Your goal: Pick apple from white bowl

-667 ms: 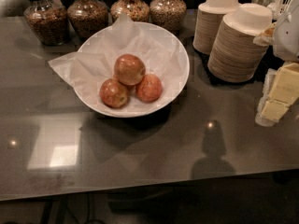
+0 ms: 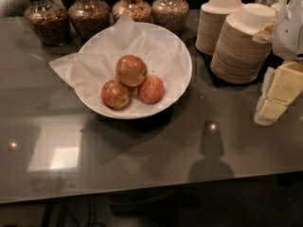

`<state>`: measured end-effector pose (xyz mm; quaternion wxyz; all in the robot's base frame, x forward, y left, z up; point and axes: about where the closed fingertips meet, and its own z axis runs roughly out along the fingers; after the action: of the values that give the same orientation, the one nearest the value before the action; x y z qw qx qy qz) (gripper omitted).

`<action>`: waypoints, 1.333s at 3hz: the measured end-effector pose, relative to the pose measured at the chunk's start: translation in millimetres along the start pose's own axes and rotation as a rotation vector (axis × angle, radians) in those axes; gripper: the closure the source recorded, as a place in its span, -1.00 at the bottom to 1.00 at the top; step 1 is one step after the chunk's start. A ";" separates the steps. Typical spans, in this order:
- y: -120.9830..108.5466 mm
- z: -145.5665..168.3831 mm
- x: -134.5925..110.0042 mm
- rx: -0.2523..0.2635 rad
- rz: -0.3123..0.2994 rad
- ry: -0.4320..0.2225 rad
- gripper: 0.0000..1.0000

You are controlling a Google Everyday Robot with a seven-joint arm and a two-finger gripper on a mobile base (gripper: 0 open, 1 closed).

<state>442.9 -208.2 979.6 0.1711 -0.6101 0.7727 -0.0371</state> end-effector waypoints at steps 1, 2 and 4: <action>-7.7 4.5 -33.8 -0.006 -0.080 -0.090 -1.00; -7.7 4.5 -33.9 -0.006 -0.080 -0.090 -1.00; -20.5 27.4 -62.6 -0.018 -0.006 -0.272 -1.00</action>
Offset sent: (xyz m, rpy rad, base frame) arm 0.0131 0.0242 0.0038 0.0446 -0.0237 0.0768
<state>482.8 -149.4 973.0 0.2688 -0.6131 0.7410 0.0522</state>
